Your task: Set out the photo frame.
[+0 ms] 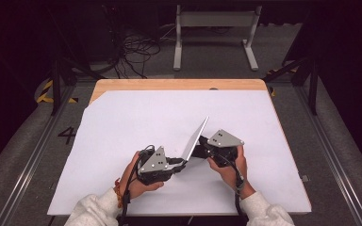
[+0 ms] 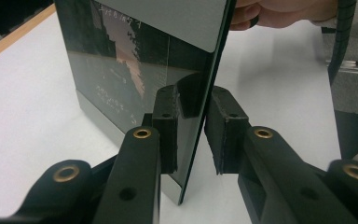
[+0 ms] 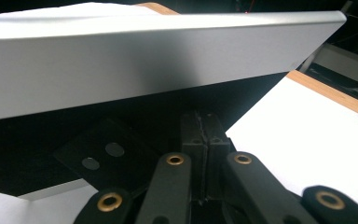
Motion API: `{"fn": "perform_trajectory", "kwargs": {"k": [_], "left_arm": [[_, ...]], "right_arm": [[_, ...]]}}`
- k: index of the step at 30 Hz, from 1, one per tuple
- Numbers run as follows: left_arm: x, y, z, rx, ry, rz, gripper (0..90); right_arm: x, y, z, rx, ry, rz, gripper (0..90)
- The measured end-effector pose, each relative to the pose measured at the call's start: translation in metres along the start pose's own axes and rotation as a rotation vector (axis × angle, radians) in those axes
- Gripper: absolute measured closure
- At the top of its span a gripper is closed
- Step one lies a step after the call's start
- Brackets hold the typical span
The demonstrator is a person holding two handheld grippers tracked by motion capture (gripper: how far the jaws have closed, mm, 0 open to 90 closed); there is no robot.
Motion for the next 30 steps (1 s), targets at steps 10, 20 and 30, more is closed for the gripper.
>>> {"fn": "perform_trajectory", "kwargs": {"k": [10, 20, 30], "left_arm": [[0.000, 0.001, 0.000, -0.010, -0.001, -0.006, 74.0], [0.000, 0.002, 0.001, -0.005, -0.009, -0.027, 73.6], [-0.003, -0.002, 0.008, -0.006, -0.017, -0.035, 72.5]], "right_arm": [[-0.009, 0.007, -0.010, -0.041, -0.021, -0.012, 90.0], [-0.014, 0.011, -0.013, -0.076, -0.018, -0.002, 90.0], [-0.014, 0.009, -0.009, -0.067, -0.030, -0.024, 90.0]]}}
Point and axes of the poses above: each handheld gripper's, and its own axes: z roughly forward along the jaws, x roughly out of its underside, y roughly to its left, the point moved 4 cm from there along z, roughly forward along the jaws, and after that the axes turned 7 degrees about -y, right-handed, at the moved point
